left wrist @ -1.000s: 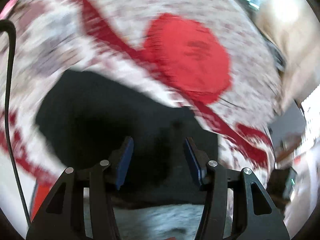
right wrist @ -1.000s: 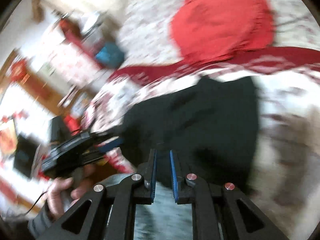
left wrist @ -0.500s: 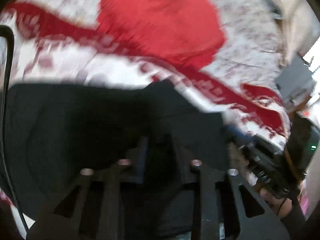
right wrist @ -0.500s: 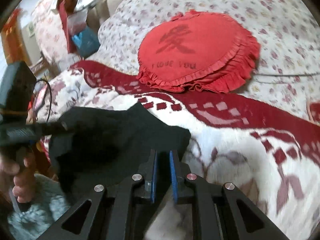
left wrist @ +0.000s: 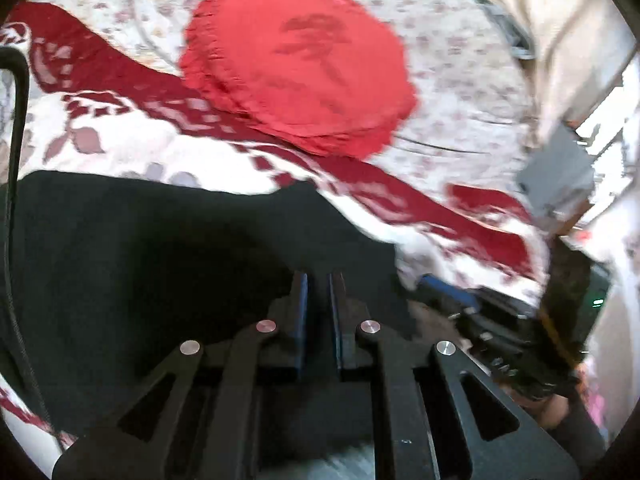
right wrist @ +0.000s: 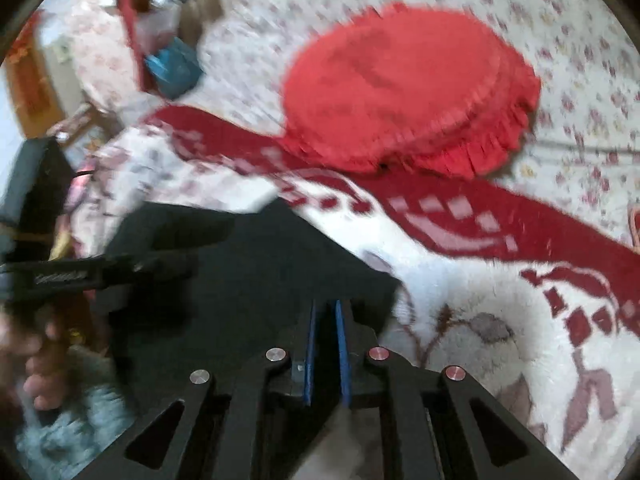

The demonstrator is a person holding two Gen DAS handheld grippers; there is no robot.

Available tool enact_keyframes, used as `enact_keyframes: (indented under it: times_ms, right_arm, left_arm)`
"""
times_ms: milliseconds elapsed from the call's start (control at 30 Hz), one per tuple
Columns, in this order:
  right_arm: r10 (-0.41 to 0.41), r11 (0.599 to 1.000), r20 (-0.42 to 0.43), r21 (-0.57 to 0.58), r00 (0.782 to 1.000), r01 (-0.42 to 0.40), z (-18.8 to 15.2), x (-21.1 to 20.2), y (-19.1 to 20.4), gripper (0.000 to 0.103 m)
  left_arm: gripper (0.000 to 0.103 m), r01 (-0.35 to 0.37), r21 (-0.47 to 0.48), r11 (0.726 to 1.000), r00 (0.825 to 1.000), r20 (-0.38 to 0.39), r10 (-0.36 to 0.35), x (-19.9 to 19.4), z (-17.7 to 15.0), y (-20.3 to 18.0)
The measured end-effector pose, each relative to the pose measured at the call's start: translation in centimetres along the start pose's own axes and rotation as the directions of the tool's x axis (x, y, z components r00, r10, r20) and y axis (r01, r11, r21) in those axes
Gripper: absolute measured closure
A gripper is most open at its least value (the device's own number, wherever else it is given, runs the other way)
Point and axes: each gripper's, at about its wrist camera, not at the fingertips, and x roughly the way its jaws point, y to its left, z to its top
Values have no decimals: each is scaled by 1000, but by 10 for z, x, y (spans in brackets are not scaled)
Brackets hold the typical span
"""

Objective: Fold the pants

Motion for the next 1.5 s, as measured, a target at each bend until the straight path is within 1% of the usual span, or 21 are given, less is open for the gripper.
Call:
enact_keyframes:
  times_ms: [67,100,167,200,333,400,467,533,600,733,800,833,867,933,1067,1100,1167,1233,1300,1367,1500]
  right_arm:
    - [52,998,-43,-24,998,-53,-10,-11,13,95]
    - [76,996,-88,-36,993,-79,-16,-11,18,95]
    - [88,993,-244,-54,966,-104,-32,6,26,95]
    - [74,993,-330,-60,941,-99,-41,19,26,95]
    - [119,993,-313,50,942,-109,-45,26,17,95]
    - [108,993,-317,78,942,-88,-44,25,18,95]
    - [71,996,-323,77,944,-49,-40,18,25,94]
    - [69,992,-285,123,956,-35,-33,4,31,94]
    - [77,984,-195,172,978,-44,-22,-12,38,93]
    - [76,969,-35,238,996,-66,-15,-23,50,92]
    - [55,968,-8,244,998,-51,-22,-18,55,92]
    - [28,967,-43,254,999,-16,-26,-10,55,92]
    - [26,961,-80,276,996,-2,-29,-3,53,92]
    - [42,948,-85,319,996,-13,-30,1,45,92]
    - [58,932,-94,362,994,-20,-34,4,35,92]
    - [55,933,-101,360,993,-16,-33,5,37,92]
    - [56,936,-108,351,993,-15,-34,6,37,92]
    - [55,938,-112,347,992,-13,-34,6,38,92]
    - [57,937,-114,349,992,-14,-35,6,37,92]
    - [57,935,-112,354,992,-14,-35,6,36,92]
    - [61,932,-110,363,992,-17,-35,6,35,92]
  left_arm:
    - [95,20,-20,1000,998,-63,-22,-2,-10,-1]
    - [95,-14,-42,999,992,-127,8,5,-17,1]
    - [95,-134,-88,987,954,-283,104,28,-27,14]
    - [96,-151,-126,980,933,-346,99,40,-31,24]
    - [96,-114,-180,977,941,-334,48,38,-28,31]
    - [95,-98,-179,979,952,-302,40,31,-30,29]
    - [94,-48,-185,982,977,-215,7,10,-32,28]
    - [84,25,-203,979,995,-86,-43,-17,-33,29]
    - [67,51,-228,972,999,-3,-53,-33,-33,35]
    - [67,53,-303,952,987,163,-3,-86,-42,69]
    - [62,47,-344,938,974,225,34,-112,-49,93]
    - [57,53,-371,927,967,250,45,-123,-55,105]
    - [46,76,-427,901,958,281,52,-135,-64,123]
    - [42,155,-548,822,941,336,47,-149,-83,159]
    - [41,314,-685,658,919,394,-28,-144,-103,206]
    - [41,342,-691,637,913,404,-53,-139,-103,211]
    - [41,374,-676,635,907,410,-98,-129,-99,213]
    - [41,372,-669,643,911,396,-114,-117,-93,217]
    - [41,324,-689,648,927,369,-71,-117,-91,222]
    - [41,322,-712,624,929,366,-61,-112,-97,225]
    - [41,317,-725,611,930,363,-52,-106,-105,231]
